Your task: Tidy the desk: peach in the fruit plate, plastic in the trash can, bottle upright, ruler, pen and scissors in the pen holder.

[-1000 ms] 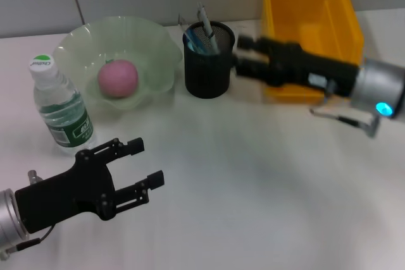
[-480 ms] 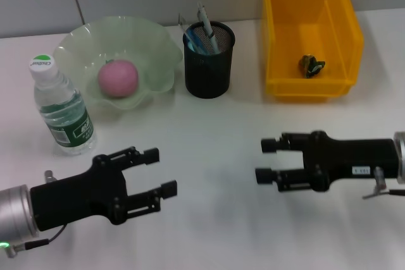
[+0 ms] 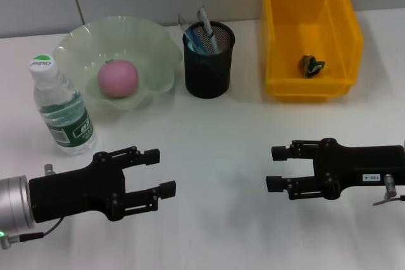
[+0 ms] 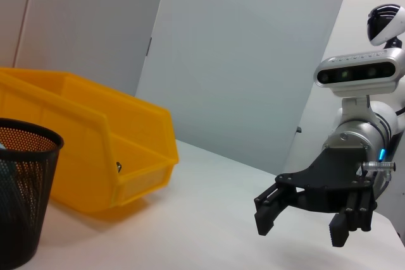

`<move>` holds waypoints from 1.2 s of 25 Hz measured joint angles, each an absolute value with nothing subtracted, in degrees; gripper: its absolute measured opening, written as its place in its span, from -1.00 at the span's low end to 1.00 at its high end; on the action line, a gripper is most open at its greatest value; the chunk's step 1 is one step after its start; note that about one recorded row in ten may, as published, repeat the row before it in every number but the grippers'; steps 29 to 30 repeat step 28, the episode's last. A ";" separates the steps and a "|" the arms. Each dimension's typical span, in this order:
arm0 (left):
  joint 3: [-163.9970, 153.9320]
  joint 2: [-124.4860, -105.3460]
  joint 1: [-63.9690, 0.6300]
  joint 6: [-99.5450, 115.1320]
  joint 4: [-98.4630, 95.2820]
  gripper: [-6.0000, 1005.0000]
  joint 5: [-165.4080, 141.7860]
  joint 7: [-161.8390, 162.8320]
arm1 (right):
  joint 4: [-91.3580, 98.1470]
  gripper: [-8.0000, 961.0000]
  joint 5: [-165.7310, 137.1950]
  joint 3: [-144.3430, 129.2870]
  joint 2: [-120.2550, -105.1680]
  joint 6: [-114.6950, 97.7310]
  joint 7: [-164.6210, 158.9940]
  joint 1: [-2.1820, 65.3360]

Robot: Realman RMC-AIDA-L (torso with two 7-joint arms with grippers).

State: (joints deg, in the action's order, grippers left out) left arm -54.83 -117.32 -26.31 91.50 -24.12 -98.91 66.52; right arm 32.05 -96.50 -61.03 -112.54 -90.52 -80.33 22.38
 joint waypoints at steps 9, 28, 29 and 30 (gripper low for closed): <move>-55.01 -117.10 -26.35 92.53 -25.17 0.49 -99.05 67.68 | 31.99 0.61 -96.58 -61.07 -112.64 -90.60 -80.22 22.45; -55.02 -116.91 -26.37 93.17 -25.77 0.49 -99.66 67.67 | 32.03 0.61 -96.59 -61.26 -113.03 -90.14 -80.23 22.77; -55.02 -116.91 -26.37 93.17 -25.77 0.49 -99.66 67.67 | 32.03 0.61 -96.59 -61.26 -113.03 -90.14 -80.23 22.77; -55.02 -116.91 -26.37 93.17 -25.77 0.49 -99.66 67.67 | 32.03 0.61 -96.59 -61.26 -113.03 -90.14 -80.23 22.77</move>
